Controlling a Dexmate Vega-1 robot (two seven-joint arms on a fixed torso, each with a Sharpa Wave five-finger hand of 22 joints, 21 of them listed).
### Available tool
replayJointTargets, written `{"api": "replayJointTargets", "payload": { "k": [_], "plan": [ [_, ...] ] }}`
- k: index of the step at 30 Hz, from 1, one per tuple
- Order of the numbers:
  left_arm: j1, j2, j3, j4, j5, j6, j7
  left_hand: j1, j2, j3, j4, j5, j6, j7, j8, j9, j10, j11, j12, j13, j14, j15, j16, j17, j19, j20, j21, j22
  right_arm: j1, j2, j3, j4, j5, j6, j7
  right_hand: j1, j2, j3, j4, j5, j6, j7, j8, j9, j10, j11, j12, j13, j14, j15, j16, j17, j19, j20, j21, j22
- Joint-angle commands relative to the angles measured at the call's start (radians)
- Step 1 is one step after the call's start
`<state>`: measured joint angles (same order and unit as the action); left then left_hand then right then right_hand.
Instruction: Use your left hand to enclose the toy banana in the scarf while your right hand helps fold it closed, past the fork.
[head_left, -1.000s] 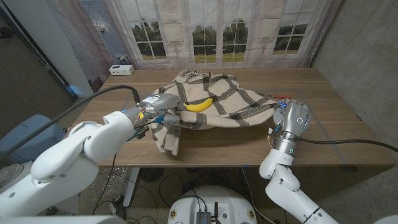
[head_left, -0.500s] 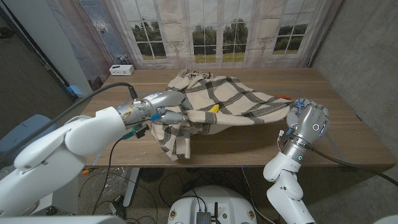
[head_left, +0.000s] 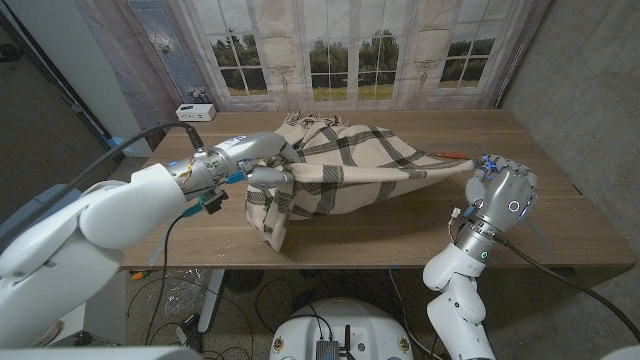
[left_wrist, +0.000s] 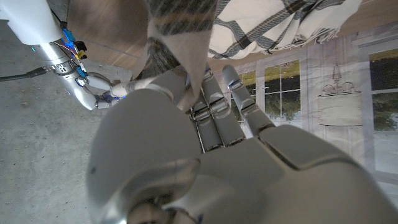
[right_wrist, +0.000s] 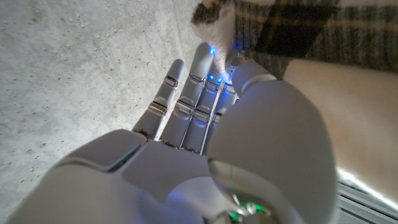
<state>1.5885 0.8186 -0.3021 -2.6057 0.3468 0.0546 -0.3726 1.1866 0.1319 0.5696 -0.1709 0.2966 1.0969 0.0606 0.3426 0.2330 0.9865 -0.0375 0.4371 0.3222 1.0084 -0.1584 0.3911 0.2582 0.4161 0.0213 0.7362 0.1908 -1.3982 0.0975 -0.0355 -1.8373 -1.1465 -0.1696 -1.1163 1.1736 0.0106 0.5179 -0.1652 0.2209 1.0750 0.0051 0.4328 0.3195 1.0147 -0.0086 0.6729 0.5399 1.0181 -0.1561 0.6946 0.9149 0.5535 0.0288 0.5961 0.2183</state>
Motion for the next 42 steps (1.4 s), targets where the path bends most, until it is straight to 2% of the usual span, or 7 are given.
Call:
{"api": "replayJointTargets", "payload": {
  "k": [1, 10, 18, 25, 30, 31, 42],
  "plan": [
    [-0.052, -0.036, -0.045, 0.03, 0.047, 0.105, -0.032, -0.009, 0.0, 0.011, -0.001, 0.01, 0.013, 0.004, -0.003, 0.006, 0.134, -0.047, 0.216, 0.182, 0.007, -0.053, -0.002, 0.007, 0.003, -0.003, 0.007, 0.0, 0.078, -0.239, -0.168, -0.004, 0.135, -0.151, -0.001, -0.008, 0.007, 0.013, -0.001, 0.009, 0.008, -0.005, 0.0, 0.003, 0.033, 0.03, 0.002, 0.012, 0.003, -0.039, 0.0, 0.004, -0.006, -0.001, 0.006, 0.0],
    [-0.134, 0.031, -0.018, 0.065, 0.074, 0.215, -0.062, -0.011, 0.002, 0.012, 0.0, 0.017, 0.014, 0.003, -0.006, 0.01, 0.129, -0.048, 0.221, 0.195, 0.005, -0.052, -0.002, 0.013, -0.001, -0.003, 0.01, 0.0, 0.183, -0.402, -0.297, -0.004, 0.224, -0.249, 0.015, -0.012, 0.003, 0.024, -0.003, 0.01, 0.008, -0.007, -0.001, 0.003, 0.037, 0.028, -0.001, 0.011, 0.005, -0.044, -0.005, 0.008, -0.01, -0.003, 0.012, -0.001],
    [-0.196, 0.092, 0.019, 0.1, 0.082, 0.268, -0.054, -0.013, 0.001, 0.014, 0.0, 0.026, 0.022, 0.007, -0.005, 0.016, 0.125, -0.049, 0.226, 0.209, 0.004, -0.053, -0.003, 0.019, -0.003, -0.003, 0.013, 0.0, 0.276, -0.484, -0.38, 0.014, 0.283, -0.298, 0.031, -0.018, 0.001, 0.031, -0.002, 0.011, 0.009, -0.007, -0.001, 0.003, 0.035, 0.026, -0.002, 0.015, 0.004, -0.043, -0.008, 0.013, -0.012, -0.003, 0.017, -0.002],
    [-0.267, 0.155, 0.087, 0.134, 0.102, 0.326, -0.028, -0.017, 0.001, 0.016, 0.002, 0.032, 0.025, 0.009, -0.006, 0.02, 0.126, -0.055, 0.231, 0.219, 0.003, -0.053, -0.005, 0.023, -0.005, -0.003, 0.016, 0.0, 0.361, -0.535, -0.438, 0.038, 0.32, -0.314, 0.055, -0.022, 0.0, 0.039, -0.002, 0.011, 0.01, -0.009, -0.002, 0.003, 0.034, 0.023, -0.005, 0.015, 0.007, -0.043, -0.01, 0.018, -0.015, -0.004, 0.021, -0.003],
    [-0.347, 0.202, 0.158, 0.18, 0.09, 0.361, -0.004, -0.021, 0.001, 0.017, 0.003, 0.037, 0.025, 0.006, -0.007, 0.023, 0.124, -0.053, 0.235, 0.228, 0.0, -0.053, -0.007, 0.026, -0.006, -0.003, 0.018, 0.0, 0.44, -0.564, -0.475, 0.068, 0.341, -0.32, 0.096, -0.025, -0.002, 0.044, -0.002, 0.011, 0.009, -0.009, -0.002, 0.005, 0.035, 0.022, -0.006, 0.016, 0.008, -0.044, -0.012, 0.02, -0.016, -0.004, 0.024, -0.004],
    [-0.346, 0.208, 0.159, 0.179, 0.085, 0.363, 0.0, -0.021, 0.002, 0.018, 0.004, 0.037, 0.025, 0.006, -0.007, 0.024, 0.124, -0.054, 0.235, 0.229, 0.0, -0.053, -0.007, 0.028, -0.008, -0.003, 0.018, -0.001, 0.442, -0.567, -0.479, 0.067, 0.346, -0.323, 0.094, -0.026, -0.003, 0.046, -0.002, 0.011, 0.009, -0.009, -0.002, 0.005, 0.037, 0.027, -0.007, 0.014, 0.008, -0.043, -0.013, 0.02, -0.017, -0.004, 0.025, -0.004],
    [-0.525, 0.301, 0.339, 0.262, 0.059, 0.449, 0.064, -0.028, 0.008, 0.018, 0.006, 0.046, 0.019, 0.004, -0.012, 0.031, 0.117, -0.053, 0.242, 0.247, -0.003, -0.056, -0.006, 0.04, -0.014, -0.001, 0.022, -0.001, 0.613, -0.58, -0.555, 0.197, 0.407, -0.277, 0.149, -0.031, -0.005, 0.058, -0.003, 0.01, 0.011, -0.013, -0.002, 0.004, 0.038, 0.022, -0.009, 0.017, 0.011, -0.045, -0.017, 0.026, -0.025, -0.005, 0.03, -0.005]
  ]
}}
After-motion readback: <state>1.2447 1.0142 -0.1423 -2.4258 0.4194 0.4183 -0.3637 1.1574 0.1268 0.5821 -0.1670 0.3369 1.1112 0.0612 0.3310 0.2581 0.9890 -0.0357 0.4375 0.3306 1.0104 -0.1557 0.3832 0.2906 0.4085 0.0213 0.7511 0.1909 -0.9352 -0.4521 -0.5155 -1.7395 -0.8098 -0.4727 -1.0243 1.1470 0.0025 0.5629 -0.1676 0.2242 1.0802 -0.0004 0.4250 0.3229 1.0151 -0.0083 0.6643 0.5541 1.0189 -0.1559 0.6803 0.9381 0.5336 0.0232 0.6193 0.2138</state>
